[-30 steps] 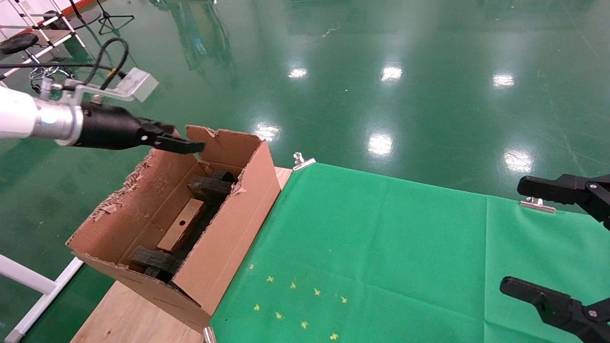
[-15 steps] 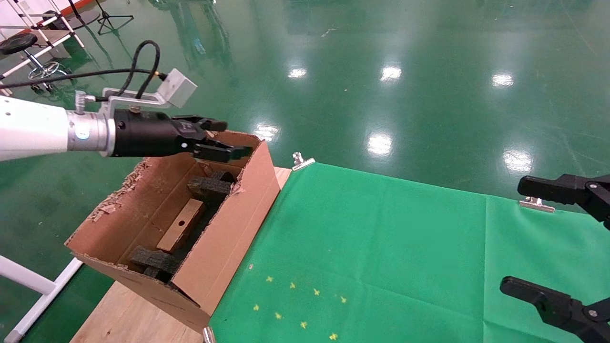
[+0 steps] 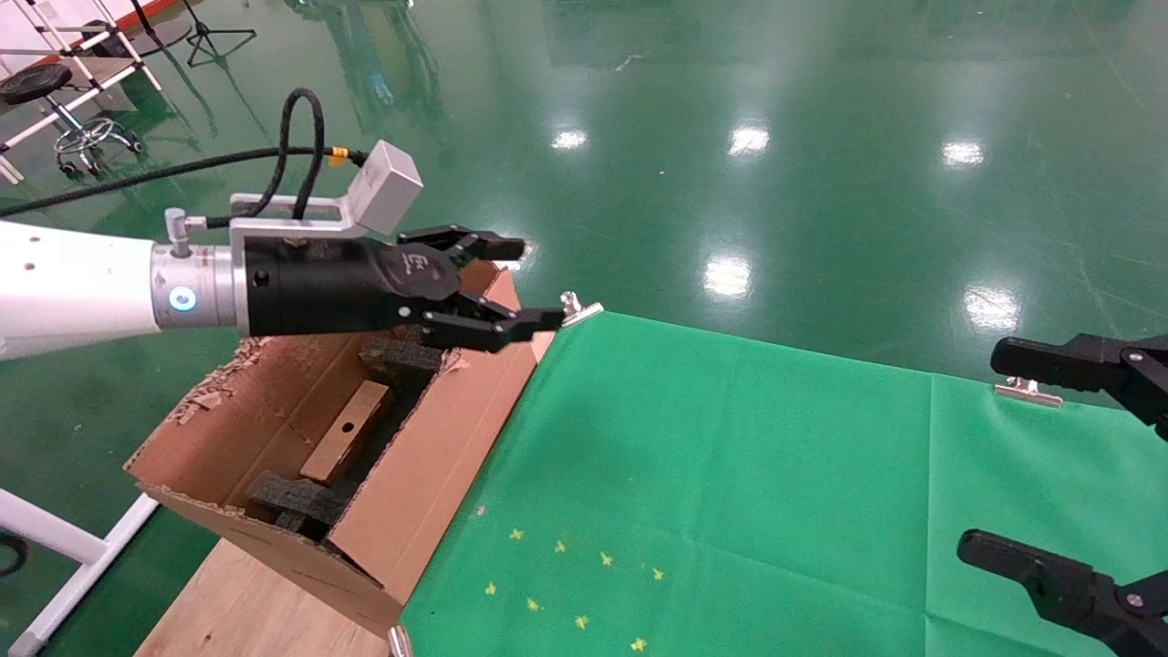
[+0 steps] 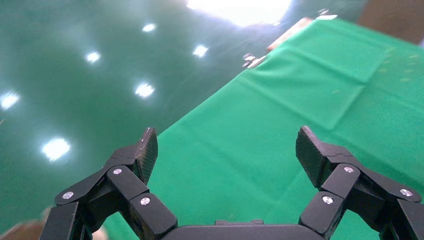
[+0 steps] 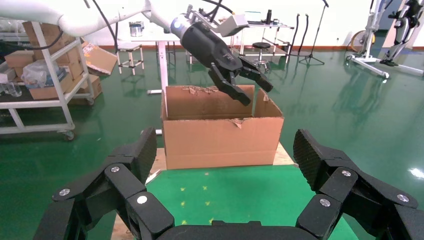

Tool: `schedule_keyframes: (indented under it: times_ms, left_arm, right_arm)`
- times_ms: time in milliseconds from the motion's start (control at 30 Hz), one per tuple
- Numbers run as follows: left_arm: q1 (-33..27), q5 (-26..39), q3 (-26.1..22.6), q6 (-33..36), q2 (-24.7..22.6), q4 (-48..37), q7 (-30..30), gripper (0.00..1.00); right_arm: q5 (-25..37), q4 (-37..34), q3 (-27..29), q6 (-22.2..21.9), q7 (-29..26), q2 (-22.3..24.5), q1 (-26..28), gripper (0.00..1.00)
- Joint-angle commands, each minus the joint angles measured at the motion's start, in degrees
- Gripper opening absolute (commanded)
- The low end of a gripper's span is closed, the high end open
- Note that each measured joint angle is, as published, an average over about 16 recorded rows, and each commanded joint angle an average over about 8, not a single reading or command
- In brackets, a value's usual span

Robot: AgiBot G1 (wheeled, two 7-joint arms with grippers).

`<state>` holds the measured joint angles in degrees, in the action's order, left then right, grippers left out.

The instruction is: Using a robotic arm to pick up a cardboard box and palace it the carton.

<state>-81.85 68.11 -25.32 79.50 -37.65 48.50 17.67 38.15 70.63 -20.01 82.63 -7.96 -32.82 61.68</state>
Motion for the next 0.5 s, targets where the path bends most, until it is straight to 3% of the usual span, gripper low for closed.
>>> schedule_keyframes:
  times_ms: [33, 500]
  left_arm:
    - [1.59, -2.06, 0.73, 0.49, 0.21, 1.97, -0.54, 1.0]
    - [12.72, -16.46, 5.83, 3.88, 1.65, 15.72, -4.34, 1.0]
  right_arm:
    - [0.0, 0.0, 0.0, 0.0, 0.0, 0.0, 0.0, 1.0]
    - [0.0, 0.0, 0.0, 0.0, 0.0, 0.0, 0.0, 1.0]
